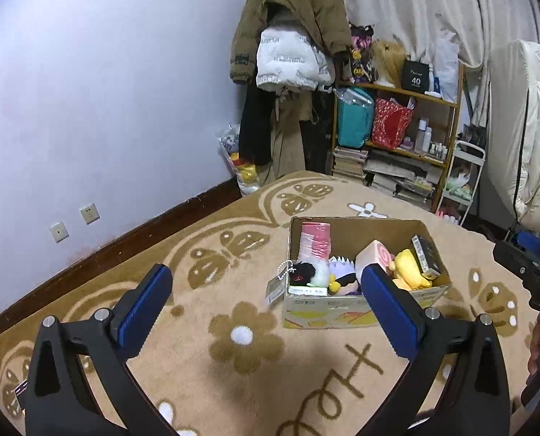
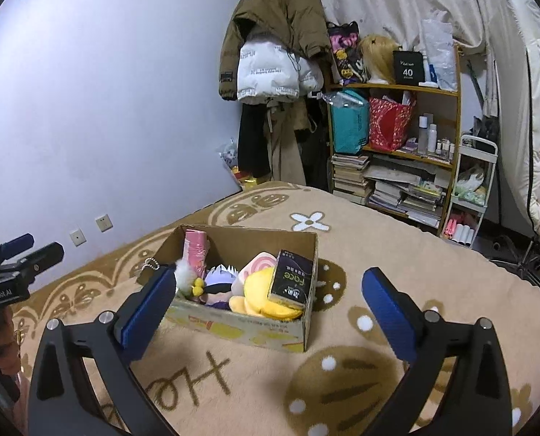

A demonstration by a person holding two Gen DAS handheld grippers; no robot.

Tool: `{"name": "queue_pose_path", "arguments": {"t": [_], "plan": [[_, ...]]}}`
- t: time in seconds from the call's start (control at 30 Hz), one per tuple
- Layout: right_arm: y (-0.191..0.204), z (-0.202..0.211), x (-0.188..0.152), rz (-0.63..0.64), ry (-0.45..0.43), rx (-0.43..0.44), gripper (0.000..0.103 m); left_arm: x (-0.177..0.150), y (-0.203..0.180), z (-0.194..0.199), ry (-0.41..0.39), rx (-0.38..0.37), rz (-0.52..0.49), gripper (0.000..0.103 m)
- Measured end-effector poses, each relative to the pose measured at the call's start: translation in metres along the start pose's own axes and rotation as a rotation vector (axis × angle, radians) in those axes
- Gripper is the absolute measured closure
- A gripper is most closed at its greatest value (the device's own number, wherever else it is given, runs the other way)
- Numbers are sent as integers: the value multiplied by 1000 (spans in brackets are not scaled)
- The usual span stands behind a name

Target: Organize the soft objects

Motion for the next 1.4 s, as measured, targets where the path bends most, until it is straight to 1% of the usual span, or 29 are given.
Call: {"name": "queue_pose_path", "arguments": {"t": [0.2,0.3,0.43,0.53,0.57,0.63,0.73,0.8,0.9,1.0,1.2,1.33,1.4], "plan": [[4,26,-11,19,-31,-5,0,-4,3,36,-61,-14,-5,0],[7,39,-15,43,-78,-14,0,-7,3,50,-101,-10,-11,0],[12,46,-25,60,-89,11,0,-12,3,63,-155,2,-4,0],[12,48,-35,60,-99,7,0,-19,-2,69,-169,-8,-24,0],[11,48,-38,57,-101,8,0,-22,-2,70,-175,0,-27,0],[10,47,-45,56,-105,12,0,-25,-4,69,-169,8,-30,0],[8,47,-54,73,-133,11,0,-30,-5,64,-153,5,-26,0],[4,44,-58,60,-131,9,0,-32,-6,61,-159,14,-27,0],[-3,43,-60,40,-134,9,0,-37,-6,57,-162,9,-12,0],[-7,42,-61,33,-137,0,0,-40,-7,49,-143,4,-4,0],[-13,41,-63,9,-139,-6,0,-43,-9,44,-128,7,-7,0],[-14,41,-63,10,-141,-10,0,-45,-11,40,-116,-6,-4,0],[-15,41,-62,10,-142,-11,0,-46,-12,38,-113,0,-10,0]]}}
Point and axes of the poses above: each gripper's, at about its wrist camera, not at the fingertips, and z roughly against the way its jaws point, y to its left, x to its top, the point moved 7 cm from there along -z, roughly the way its jaws point, and after that the axes turned 6 degrees about x, right-handed, at the moved point
